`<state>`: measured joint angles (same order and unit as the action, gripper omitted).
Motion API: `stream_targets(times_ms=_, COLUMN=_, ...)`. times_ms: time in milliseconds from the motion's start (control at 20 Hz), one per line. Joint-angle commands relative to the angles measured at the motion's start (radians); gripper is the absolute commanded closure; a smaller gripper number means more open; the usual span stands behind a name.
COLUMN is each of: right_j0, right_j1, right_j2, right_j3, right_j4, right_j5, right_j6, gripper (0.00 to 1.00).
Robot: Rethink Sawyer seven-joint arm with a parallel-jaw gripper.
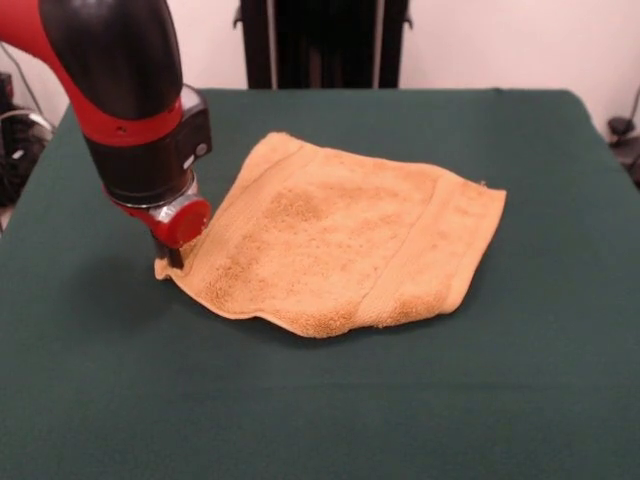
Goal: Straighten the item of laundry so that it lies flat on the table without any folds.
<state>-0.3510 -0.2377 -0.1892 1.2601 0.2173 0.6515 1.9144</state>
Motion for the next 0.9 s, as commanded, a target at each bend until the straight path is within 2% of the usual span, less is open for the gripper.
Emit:
stream_targets(times_ms=50, right_j0=0.049, right_j1=0.039, right_j2=0.097, right_j3=0.032, right_j4=-0.048, right_j5=0.099, right_j6=0.036, gripper=1.0)
stream_targets(times_ms=450, right_j0=0.092, right_j1=0.054, right_j2=0.011, right_j3=0.001, right_j4=-0.078, right_j5=0.158, right_j6=0.111, gripper=1.0)
stream_targets(times_ms=900, right_j0=0.1, right_j1=0.051, right_j2=0.002, right_j3=0.009, right_j4=-0.08, right_j5=0.147, right_j6=0.12, gripper=1.0)
